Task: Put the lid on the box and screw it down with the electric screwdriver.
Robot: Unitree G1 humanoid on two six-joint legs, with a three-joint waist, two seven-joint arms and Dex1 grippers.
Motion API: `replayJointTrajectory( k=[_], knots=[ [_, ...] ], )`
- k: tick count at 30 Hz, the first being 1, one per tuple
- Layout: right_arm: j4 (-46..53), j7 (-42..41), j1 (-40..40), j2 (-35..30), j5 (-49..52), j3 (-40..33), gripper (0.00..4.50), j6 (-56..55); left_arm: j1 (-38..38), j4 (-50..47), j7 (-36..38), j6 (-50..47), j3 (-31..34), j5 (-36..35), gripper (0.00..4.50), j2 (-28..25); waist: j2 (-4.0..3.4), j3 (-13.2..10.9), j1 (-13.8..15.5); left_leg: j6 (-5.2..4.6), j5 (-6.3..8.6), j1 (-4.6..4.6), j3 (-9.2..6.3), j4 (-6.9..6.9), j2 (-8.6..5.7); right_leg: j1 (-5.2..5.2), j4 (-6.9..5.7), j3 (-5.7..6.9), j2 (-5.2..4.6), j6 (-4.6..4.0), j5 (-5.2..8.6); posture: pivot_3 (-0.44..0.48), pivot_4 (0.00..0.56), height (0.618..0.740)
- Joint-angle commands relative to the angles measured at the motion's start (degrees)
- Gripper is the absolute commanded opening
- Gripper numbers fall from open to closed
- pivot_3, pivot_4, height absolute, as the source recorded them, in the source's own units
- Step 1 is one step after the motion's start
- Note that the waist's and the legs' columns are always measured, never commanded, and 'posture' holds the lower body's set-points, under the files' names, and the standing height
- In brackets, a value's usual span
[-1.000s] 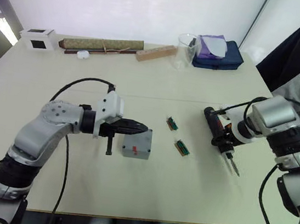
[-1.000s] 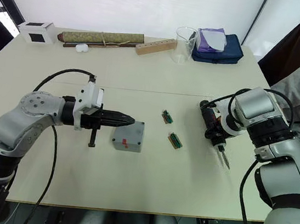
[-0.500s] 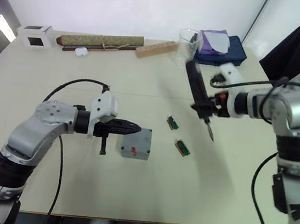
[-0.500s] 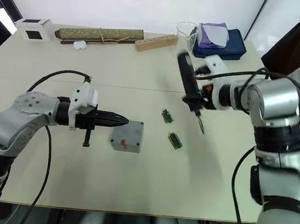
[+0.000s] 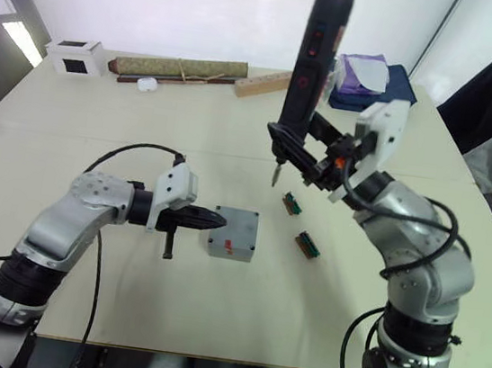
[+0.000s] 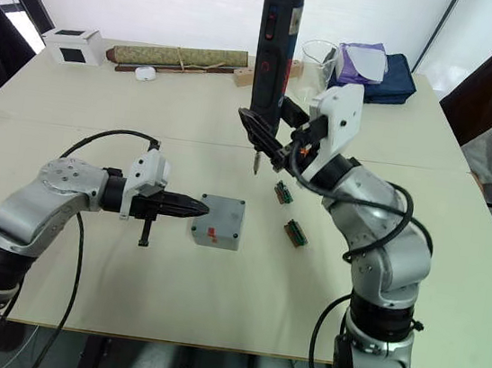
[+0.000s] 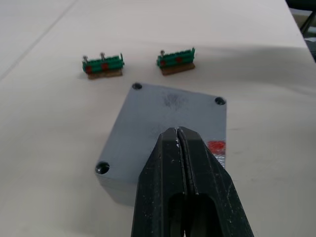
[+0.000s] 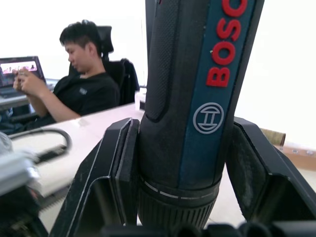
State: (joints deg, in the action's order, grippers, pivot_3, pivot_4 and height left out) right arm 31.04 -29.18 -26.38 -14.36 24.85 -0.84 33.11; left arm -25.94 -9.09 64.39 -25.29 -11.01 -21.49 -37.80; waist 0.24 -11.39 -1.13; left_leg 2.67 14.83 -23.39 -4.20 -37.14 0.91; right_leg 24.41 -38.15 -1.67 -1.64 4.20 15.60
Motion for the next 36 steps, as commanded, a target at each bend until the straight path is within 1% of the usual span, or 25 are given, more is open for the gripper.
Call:
replayJointTrajectory(
  k=[1,4,7,17,29,36],
  knots=[
    [0.6,0.2,2.3,1.6,-3.5,3.8,2.14,-8.7,-1.4,1.5,-1.1,1.9,-1.2,2.6,0.00,0.9,0.00,0.0,-0.2,0.00,0.00,0.00,0.00,-0.01,0.00,0.00,0.00,-0.01,0.01,0.00,0.00,0.000,0.150,0.736],
    [-2.0,0.5,4.9,2.7,-6.7,7.3,2.14,-13.3,-2.0,3.1,-1.7,2.0,-2.0,3.6,0.00,2.3,0.00,0.0,-0.1,0.01,-0.01,0.06,0.00,-0.02,0.00,0.00,-0.07,-0.02,0.02,-0.03,-0.02,0.000,0.150,0.736],
    [-4.1,0.7,6.8,3.3,-8.7,8.9,2.14,-17.1,-2.4,3.9,-1.8,2.1,-2.2,4.2,0.00,3.1,0.02,0.0,0.0,0.03,-0.02,0.06,0.00,-0.03,0.01,-0.01,-0.09,-0.02,0.02,-0.03,-0.02,0.000,0.150,0.736],
    [-6.8,1.0,9.2,3.4,-11.4,10.2,2.14,-23.0,-3.2,5.0,-0.6,2.4,-1.9,4.6,0.00,3.1,0.03,0.0,0.0,0.04,-0.03,0.10,-0.01,-0.04,0.01,-0.05,-0.10,-0.02,0.02,-0.04,-0.02,0.000,0.150,0.736],
    [-7.8,0.8,10.1,2.7,-12.1,10.3,2.14,-23.5,-3.1,5.3,-0.2,2.7,-2.0,4.9,0.00,3.2,0.03,0.1,0.0,0.04,-0.03,0.11,-0.01,-0.05,0.01,-0.08,-0.11,-0.02,0.02,-0.04,-0.03,0.000,0.150,0.736],
    [-9.4,2.0,12.9,2.7,-11.2,10.9,2.14,-17.9,-2.5,5.6,-0.3,3.0,-2.3,5.4,0.00,3.5,0.07,0.2,0.0,0.04,-0.03,0.28,-0.01,-0.06,0.01,-0.28,-0.10,-0.02,0.02,-0.04,-0.02,0.000,0.150,0.736]
  ],
)
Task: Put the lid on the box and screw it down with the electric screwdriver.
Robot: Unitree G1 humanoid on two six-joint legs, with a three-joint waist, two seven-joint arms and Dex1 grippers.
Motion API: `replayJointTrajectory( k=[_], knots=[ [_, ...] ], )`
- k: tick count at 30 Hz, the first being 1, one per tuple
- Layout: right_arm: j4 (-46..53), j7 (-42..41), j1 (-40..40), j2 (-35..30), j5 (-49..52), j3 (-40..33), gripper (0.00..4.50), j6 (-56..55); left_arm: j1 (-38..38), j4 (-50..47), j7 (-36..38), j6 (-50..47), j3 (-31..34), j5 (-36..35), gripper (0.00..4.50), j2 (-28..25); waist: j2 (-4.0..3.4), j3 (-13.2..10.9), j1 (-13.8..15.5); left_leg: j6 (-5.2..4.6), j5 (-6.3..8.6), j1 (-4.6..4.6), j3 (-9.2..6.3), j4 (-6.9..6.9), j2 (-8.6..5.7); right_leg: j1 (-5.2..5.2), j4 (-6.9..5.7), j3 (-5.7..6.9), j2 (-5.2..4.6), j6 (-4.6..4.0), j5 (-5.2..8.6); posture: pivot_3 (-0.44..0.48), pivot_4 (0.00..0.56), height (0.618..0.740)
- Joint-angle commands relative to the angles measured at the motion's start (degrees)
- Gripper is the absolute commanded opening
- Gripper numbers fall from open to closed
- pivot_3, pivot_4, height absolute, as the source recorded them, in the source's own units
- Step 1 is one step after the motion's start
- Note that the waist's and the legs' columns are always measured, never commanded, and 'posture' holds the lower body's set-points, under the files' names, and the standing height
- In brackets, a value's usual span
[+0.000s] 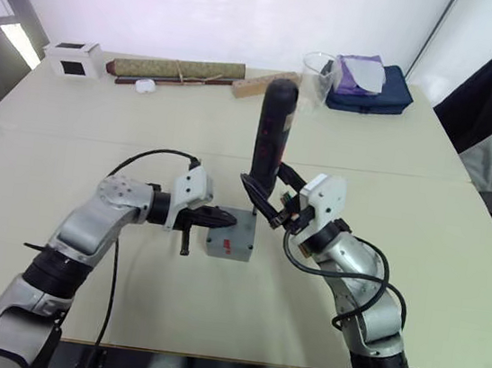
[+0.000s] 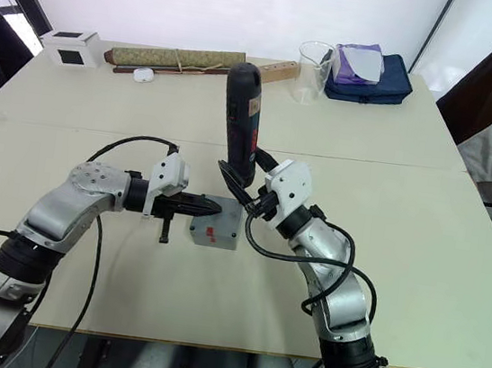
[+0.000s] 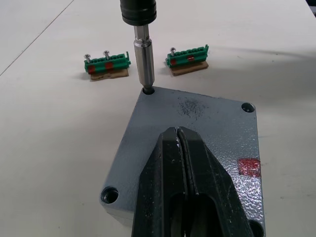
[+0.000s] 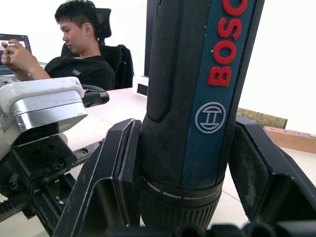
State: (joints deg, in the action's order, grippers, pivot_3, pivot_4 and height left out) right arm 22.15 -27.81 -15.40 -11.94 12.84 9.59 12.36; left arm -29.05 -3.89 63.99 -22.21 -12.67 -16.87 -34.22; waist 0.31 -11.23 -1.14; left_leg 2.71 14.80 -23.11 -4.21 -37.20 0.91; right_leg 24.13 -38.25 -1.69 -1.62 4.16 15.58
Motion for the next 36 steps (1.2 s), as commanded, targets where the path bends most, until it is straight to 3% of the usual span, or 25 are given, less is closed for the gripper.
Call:
replayJointTrajectory(
  k=[1,4,10,14,30,36],
  knots=[
    [-0.9,1.0,2.3,0.3,0.6,0.7,2.14,3.6,0.8,0.5,0.1,0.0,-0.7,0.9,0.00,-0.1,0.01,0.0,0.0,0.00,0.00,0.07,0.00,0.01,0.00,-0.07,0.01,0.00,0.00,0.00,0.00,0.000,0.150,0.736],
    [-2.2,1.8,3.1,0.1,-0.6,1.4,2.14,4.0,1.2,0.6,-0.1,0.1,-0.8,1.3,0.00,-0.2,0.02,0.1,-0.1,-0.03,0.02,0.91,0.00,0.15,0.00,-0.91,0.16,0.00,0.00,-0.05,0.06,0.000,0.150,0.736],
    [-2.4,2.3,4.1,-0.8,-1.2,3.7,2.14,8.3,1.8,1.4,-0.1,0.6,-0.9,2.2,0.00,-0.3,0.11,0.6,-0.1,-0.03,0.02,1.13,0.00,0.16,0.03,-1.09,0.15,-0.01,0.05,-0.07,0.07,0.000,0.150,0.736],
    [-2.5,2.1,4.0,-1.9,-1.9,4.9,2.14,11.2,1.9,2.1,0.0,1.1,-1.0,2.6,0.00,-0.1,0.21,0.9,-0.3,-0.09,0.07,1.76,0.02,0.29,0.04,-1.64,0.19,-0.04,0.05,-0.34,0.34,0.000,0.150,0.736],
    [-1.7,2.0,0.8,-2.5,-2.6,5.0,2.14,15.8,2.5,2.0,0.3,1.3,-1.1,3.1,0.00,0.4,0.30,1.8,-1.2,-0.11,0.08,1.80,-0.06,0.34,0.05,-1.69,0.19,-0.01,0.04,-0.37,0.45,0.000,0.150,0.736],
    [3.9,3.4,-5.5,0.0,2.0,0.8,2.14,18.1,2.7,1.4,0.6,1.1,-1.0,2.9,0.00,0.2,0.28,1.7,-1.2,-0.11,0.09,1.73,-0.09,0.36,0.05,-1.62,0.21,0.00,0.03,-0.38,0.46,0.000,0.150,0.736]
  ],
)
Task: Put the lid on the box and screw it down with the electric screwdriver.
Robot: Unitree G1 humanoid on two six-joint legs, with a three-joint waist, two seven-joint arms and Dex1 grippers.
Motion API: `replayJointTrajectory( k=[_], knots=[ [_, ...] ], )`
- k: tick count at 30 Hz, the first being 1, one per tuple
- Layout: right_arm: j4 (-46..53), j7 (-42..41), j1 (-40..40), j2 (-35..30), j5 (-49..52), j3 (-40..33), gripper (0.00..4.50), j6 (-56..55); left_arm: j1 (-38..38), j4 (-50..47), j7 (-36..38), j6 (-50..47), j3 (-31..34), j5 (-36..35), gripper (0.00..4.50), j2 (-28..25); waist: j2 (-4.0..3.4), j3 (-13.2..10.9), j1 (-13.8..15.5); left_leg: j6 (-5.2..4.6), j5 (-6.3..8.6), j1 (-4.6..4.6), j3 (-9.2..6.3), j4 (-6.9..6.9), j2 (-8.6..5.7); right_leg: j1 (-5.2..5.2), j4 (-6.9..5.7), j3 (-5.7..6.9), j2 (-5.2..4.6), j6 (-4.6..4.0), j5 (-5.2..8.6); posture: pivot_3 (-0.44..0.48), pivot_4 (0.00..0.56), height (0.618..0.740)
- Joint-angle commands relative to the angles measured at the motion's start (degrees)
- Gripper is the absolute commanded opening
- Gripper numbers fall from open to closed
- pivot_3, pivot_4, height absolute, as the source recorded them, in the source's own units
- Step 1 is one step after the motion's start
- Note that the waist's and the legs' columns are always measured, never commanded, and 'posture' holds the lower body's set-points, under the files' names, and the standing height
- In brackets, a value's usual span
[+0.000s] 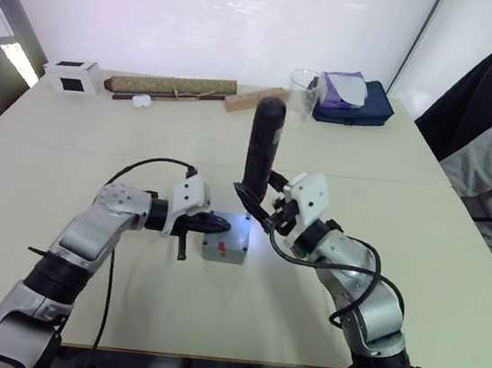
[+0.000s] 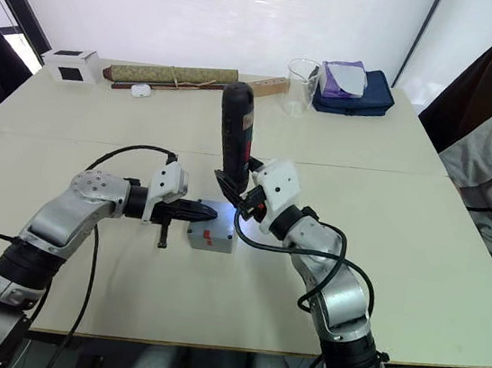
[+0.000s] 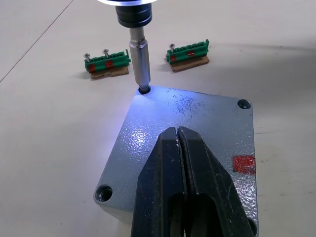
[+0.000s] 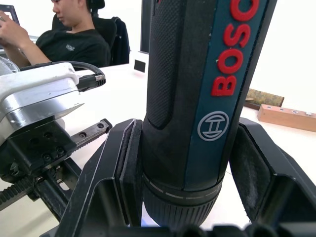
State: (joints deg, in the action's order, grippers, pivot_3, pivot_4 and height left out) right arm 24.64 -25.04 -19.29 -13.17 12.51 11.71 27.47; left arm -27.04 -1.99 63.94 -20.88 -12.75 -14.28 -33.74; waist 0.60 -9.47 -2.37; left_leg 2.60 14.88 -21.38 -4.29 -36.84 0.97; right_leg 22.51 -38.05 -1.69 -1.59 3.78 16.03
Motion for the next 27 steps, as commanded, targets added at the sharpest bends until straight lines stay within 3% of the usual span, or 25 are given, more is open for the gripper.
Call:
replayJointTrajectory(
  k=[1,7,11,16,19,27],
  knots=[
    [2.4,1.1,-2.7,1.9,3.4,-2.1,2.14,3.7,0.7,-0.5,0.7,-0.1,-0.9,0.3,0.00,-0.2,-0.02,0.0,0.0,0.00,0.00,-0.03,0.00,0.01,0.00,0.03,0.00,0.00,0.00,0.00,0.00,0.000,0.150,0.736],
    [8.5,5.9,-10.9,2.9,9.2,-9.4,2.14,14.5,-0.5,-1.9,1.5,-0.2,1.4,-2.4,0.00,0.2,-0.15,-0.6,0.1,0.00,0.00,-0.30,0.00,0.05,-0.01,0.30,0.00,0.00,-0.03,0.04,-0.04,0.000,0.150,0.736],
    [12.1,10.9,-16.6,1.1,15.8,-18.7,2.14,30.7,-1.9,-4.4,3.0,-1.3,3.6,-6.0,0.00,-0.7,-0.17,-0.6,0.3,0.01,-0.01,-1.04,-0.14,-0.05,-0.02,0.94,-0.04,0.13,-0.03,0.19,-0.16,0.000,0.150,0.736],
    [12.9,11.5,-20.3,-6.6,19.7,-26.3,2.14,50.4,-3.4,-8.1,4.2,-4.6,7.0,-11.3,0.00,-1.8,-0.23,-0.8,0.4,0.01,-0.01,-1.14,-0.14,-0.03,-0.05,0.98,0.02,0.17,-0.11,0.18,-0.15,0.000,0.150,0.736],
    [9.9,9.6,-21.4,-15.0,21.6,-28.7,2.14,62.8,-4.4,-10.5,4.8,-6.0,8.7,-13.8,0.00,-3.1,-0.48,-1.1,0.3,0.00,-0.01,-1.13,-0.11,-0.02,-0.05,0.98,0.03,0.16,-0.11,0.17,-0.15,0.000,0.150,0.736],
    [-2.8,11.6,-15.9,-30.6,30.7,-25.9,2.14,65.0,-6.0,-13.1,4.5,-7.2,9.6,-16.7,0.00,-3.6,-0.39,-1.7,-0.1,-0.02,0.00,-1.14,-0.04,0.03,-0.03,1.03,0.06,0.12,-0.03,0.18,-0.14,0.000,0.150,0.736]
  ],
)
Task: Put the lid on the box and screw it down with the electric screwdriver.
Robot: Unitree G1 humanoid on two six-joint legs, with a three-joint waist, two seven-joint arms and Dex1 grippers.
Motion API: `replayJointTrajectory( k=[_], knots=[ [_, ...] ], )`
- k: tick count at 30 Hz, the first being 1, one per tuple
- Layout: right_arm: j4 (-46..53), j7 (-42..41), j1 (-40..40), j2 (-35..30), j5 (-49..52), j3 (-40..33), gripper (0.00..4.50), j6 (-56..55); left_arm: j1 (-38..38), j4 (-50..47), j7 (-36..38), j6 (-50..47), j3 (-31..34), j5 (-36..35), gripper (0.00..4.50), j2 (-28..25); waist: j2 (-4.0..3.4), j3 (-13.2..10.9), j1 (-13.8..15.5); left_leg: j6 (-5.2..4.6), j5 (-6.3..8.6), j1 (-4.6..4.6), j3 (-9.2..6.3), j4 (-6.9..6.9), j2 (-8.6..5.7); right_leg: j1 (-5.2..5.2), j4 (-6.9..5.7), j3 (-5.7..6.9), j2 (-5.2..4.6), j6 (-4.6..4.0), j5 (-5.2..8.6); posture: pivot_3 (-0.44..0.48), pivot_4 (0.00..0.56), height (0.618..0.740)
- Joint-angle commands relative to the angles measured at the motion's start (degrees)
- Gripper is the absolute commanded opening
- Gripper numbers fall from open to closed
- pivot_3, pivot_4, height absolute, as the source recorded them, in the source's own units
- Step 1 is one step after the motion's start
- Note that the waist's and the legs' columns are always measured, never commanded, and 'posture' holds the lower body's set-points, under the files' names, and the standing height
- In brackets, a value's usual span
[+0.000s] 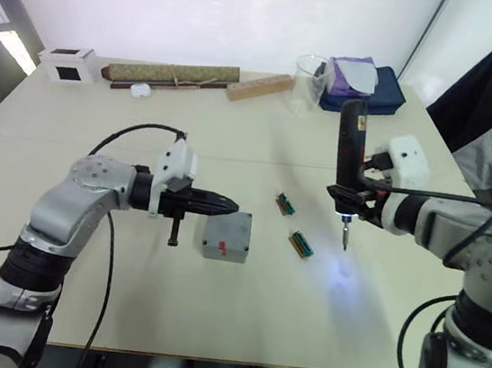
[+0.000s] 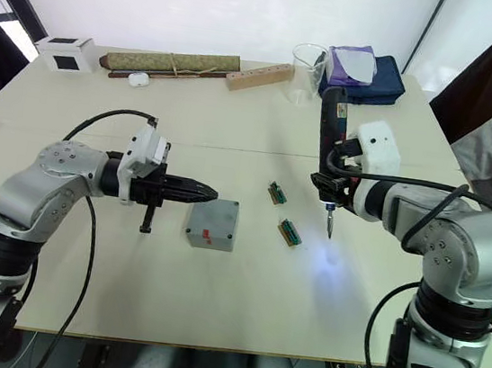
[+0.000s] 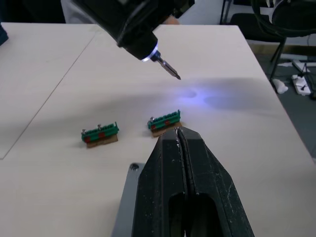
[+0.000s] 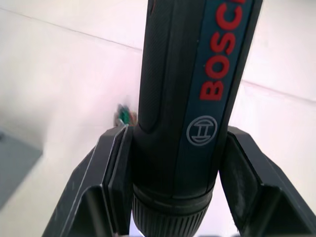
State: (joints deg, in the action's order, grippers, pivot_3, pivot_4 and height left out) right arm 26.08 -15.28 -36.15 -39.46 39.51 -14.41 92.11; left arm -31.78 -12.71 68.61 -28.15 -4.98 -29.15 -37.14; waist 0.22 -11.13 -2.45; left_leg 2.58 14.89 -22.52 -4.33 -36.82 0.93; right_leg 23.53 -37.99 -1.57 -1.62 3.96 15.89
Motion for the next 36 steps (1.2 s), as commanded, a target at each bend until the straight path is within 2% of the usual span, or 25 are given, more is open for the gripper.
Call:
replayJointTrajectory(
  k=[1,9,17,18,20,21,22,23,26,28,30,33,36],
  knots=[
    [-6.3,2.6,1.6,-5.7,4.8,0.9,2.14,0.4,-1.4,-2.5,-0.4,-0.1,1.8,-2.0,0.00,-0.1,0.01,0.0,0.0,0.00,0.00,-0.01,0.05,0.00,-0.01,0.00,0.01,-0.03,-0.02,0.01,0.00,0.000,0.150,0.736],
    [-18.6,7.9,1.7,-10.5,11.8,8.2,2.14,0.4,0.4,-5.3,-1.1,-0.1,1.9,-2.7,0.00,-1.3,0.07,-0.2,0.0,-0.01,0.01,-0.01,0.10,-0.01,0.02,0.04,0.01,-0.10,0.04,0.02,-0.01,0.000,0.150,0.736],
    [-31.4,12.2,-2.4,-8.3,13.3,13.8,2.14,0.4,0.8,-7.3,-3.6,-1.2,2.1,-3.8,0.00,-1.2,0.47,-0.2,-0.1,-0.02,0.01,0.02,0.09,-0.06,0.02,-0.04,0.05,-0.09,0.06,0.02,-0.01,0.000,0.150,0.736],
    [-32.0,12.0,-2.8,-8.5,13.2,14.2,3.13,0.4,0.9,-7.4,-3.9,-1.2,1.9,-3.7,0.00,-1.2,0.53,-0.2,-0.1,-0.02,0.01,0.04,0.09,-0.06,0.03,-0.06,0.05,-0.09,0.06,0.02,-0.01,0.000,0.150,0.736],
    [-32.1,11.8,-4.1,-8.9,13.1,14.6,3.64,0.4,1.9,-7.6,-3.5,-0.9,2.3,-3.7,0.00,-2.0,0.56,-0.2,-0.1,-0.02,0.01,0.06,0.09,-0.09,0.03,-0.09,0.06,-0.09,0.06,0.02,-0.01,0.000,0.150,0.736],
    [-32.0,11.5,-4.8,-9.4,13.1,14.6,4.14,0.4,2.3,-7.7,-3.3,-0.8,2.4,-3.6,0.00,-2.5,0.56,-0.2,-0.1,-0.01,0.01,0.06,0.09,-0.14,0.03,-0.11,0.07,-0.09,0.05,0.02,-0.01,0.000,0.150,0.736],
    [-31.7,11.1,-5.6,-10.1,13.2,14.6,4.39,0.4,2.8,-7.6,-3.0,-0.7,2.6,-3.5,0.00,-3.1,0.56,-0.2,0.0,-0.01,0.01,0.06,0.10,-0.15,0.03,-0.12,0.08,-0.10,0.05,0.01,0.00,0.000,0.150,0.736],
    [-31.0,10.4,-6.4,-11.1,12.6,14.7,4.46,0.4,3.0,-7.5,-2.9,-0.7,2.7,-3.4,0.00,-3.5,0.58,-0.2,0.0,-0.01,0.01,0.05,0.11,-0.16,0.02,-0.12,0.09,-0.10,0.04,0.01,0.00,0.000,0.150,0.736],
    [-24.8,5.7,-8.5,-16.2,10.5,16.7,4.46,-0.1,3.5,-6.1,-2.4,-0.1,3.1,-2.2,0.00,-5.4,0.43,-0.3,0.5,-0.01,0.01,-0.02,0.10,-0.16,0.01,-0.07,0.09,-0.09,0.01,0.01,0.00,0.000,0.150,0.736],
    [-18.0,0.0,-8.4,-22.1,7.1,21.0,4.46,-6.2,4.4,-4.7,-1.9,0.8,3.2,-0.9,0.00,-7.2,0.22,-0.4,0.5,-0.01,0.01,-0.20,0.12,-0.15,-0.01,0.10,0.12,-0.09,-0.01,0.03,-0.01,0.000,0.150,0.736],
    [-13.7,-5.7,-8.0,-24.5,6.0,21.7,4.46,-11.4,5.3,-2.5,-1.4,2.3,3.2,0.9,0.00,-8.7,0.22,-0.4,0.4,-0.01,0.01,-0.52,0.11,-0.15,0.01,0.44,0.11,-0.08,0.02,0.06,-0.02,0.000,0.150,0.736],
    [-5.5,-15.1,-4.9,-26.9,4.7,21.5,3.77,-20.9,7.6,0.5,-0.9,2.9,3.3,2.2,0.00,-10.5,0.23,-0.4,-0.2,-0.01,0.01,-0.75,0.08,-0.15,0.06,0.76,0.05,-0.05,0.09,0.06,-0.03,0.000,0.150,0.736],
    [-1.5,-18.4,-1.4,-25.4,3.2,21.4,2.73,-25.3,10.5,1.3,0.6,3.7,3.5,2.7,0.00,-11.9,0.21,-0.4,-0.1,-0.02,0.01,-0.78,0.09,-0.10,0.07,0.84,-0.01,-0.06,0.08,0.05,-0.03,0.000,0.150,0.736]
  ],
)
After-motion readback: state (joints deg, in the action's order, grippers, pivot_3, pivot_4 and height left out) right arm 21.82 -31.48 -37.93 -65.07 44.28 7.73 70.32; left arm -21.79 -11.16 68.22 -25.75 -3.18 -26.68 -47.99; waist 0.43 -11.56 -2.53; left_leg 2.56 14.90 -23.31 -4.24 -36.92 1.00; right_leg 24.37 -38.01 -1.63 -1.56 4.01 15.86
